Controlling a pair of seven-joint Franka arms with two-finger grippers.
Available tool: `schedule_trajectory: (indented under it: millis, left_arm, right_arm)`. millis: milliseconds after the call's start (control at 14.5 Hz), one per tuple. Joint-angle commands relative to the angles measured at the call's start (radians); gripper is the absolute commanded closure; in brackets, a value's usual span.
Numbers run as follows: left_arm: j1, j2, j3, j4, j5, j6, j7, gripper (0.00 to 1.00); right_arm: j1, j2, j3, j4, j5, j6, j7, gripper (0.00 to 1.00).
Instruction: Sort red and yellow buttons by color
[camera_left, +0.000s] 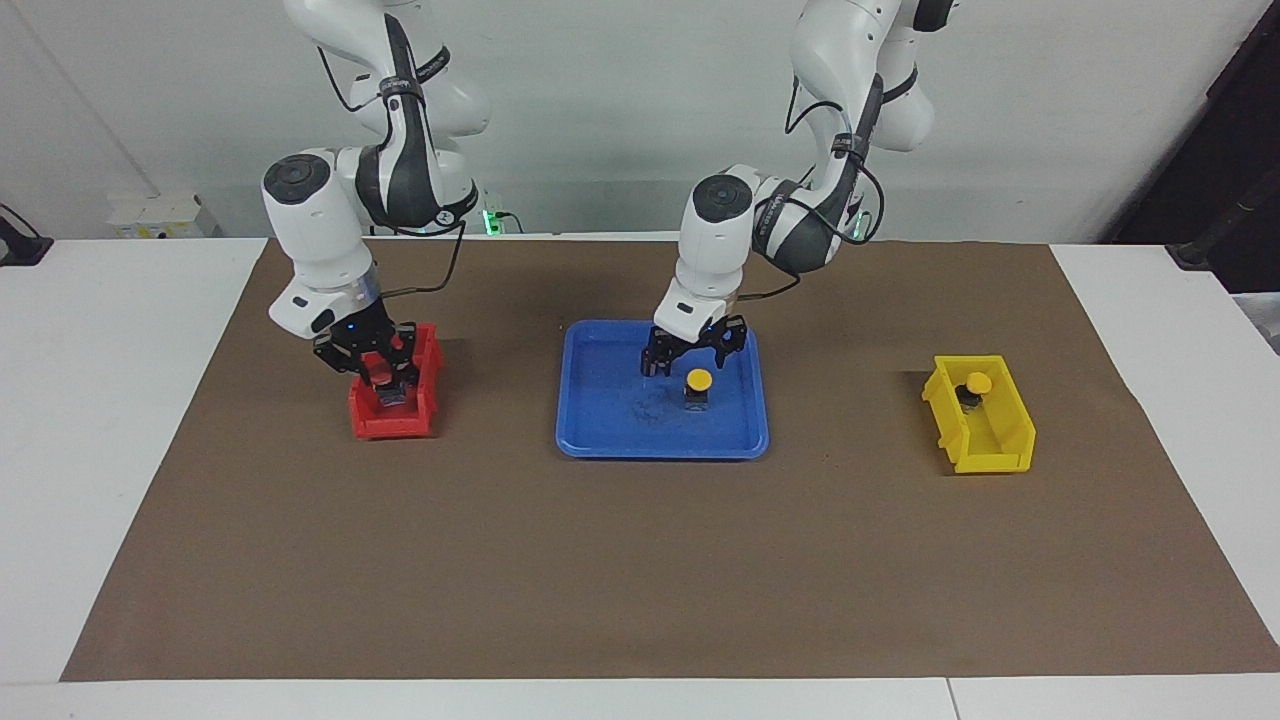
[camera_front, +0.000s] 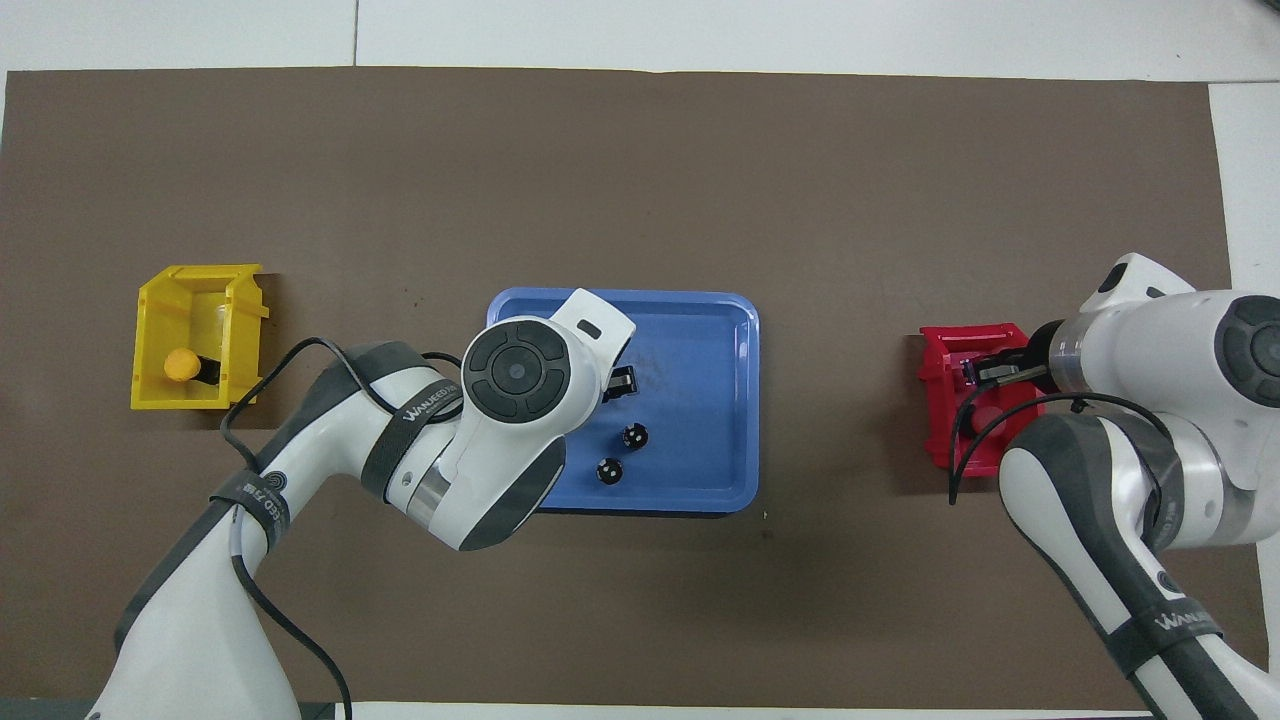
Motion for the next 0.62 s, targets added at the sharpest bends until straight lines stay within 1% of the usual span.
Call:
schedule_trajectory:
  millis: [0,138,206,275,344,413,482,550]
  left_arm:
    - [0.006,-0.007,0.015,-0.018,0.001,0.041,-0.005,0.29]
    - [0.017,-0.005,0.017,-0.013,0.001,0.052,-0.005,0.29]
    - [0.015,-0.005,0.017,-0.015,0.001,0.055,-0.005,0.33]
    - [0.015,-0.004,0.017,-0.013,0.001,0.055,-0.010,0.42]
    - [0.014,0.027,0.017,-0.003,0.004,0.058,-0.030,0.43]
    - [0.011,0.064,0.017,0.025,0.012,0.070,-0.054,0.45]
    - [0.009,0.070,0.017,0.031,0.016,0.066,-0.068,0.87]
    - [0.009,0.070,0.017,0.031,0.018,0.066,-0.070,0.98]
  right_arm:
    - [-0.009,-0.002,0.010,-0.043,0.019,0.057,-0.016,0.67]
    - [-0.009,0.004,0.010,-0.043,0.019,0.064,-0.018,0.65]
    - [-0.008,0.010,0.010,-0.043,0.019,0.068,-0.016,0.59]
    - [-0.005,0.010,0.010,-0.043,0.019,0.071,-0.012,0.46]
    - [-0.006,0.012,0.010,-0.039,0.019,0.070,-0.012,0.27]
    - [-0.009,0.013,0.010,-0.026,0.019,0.058,-0.015,0.21]
    - [-0.011,0.021,0.009,0.010,0.019,0.024,-0.019,0.20]
    - [-0.017,0.029,0.009,0.061,0.017,-0.049,-0.021,0.19]
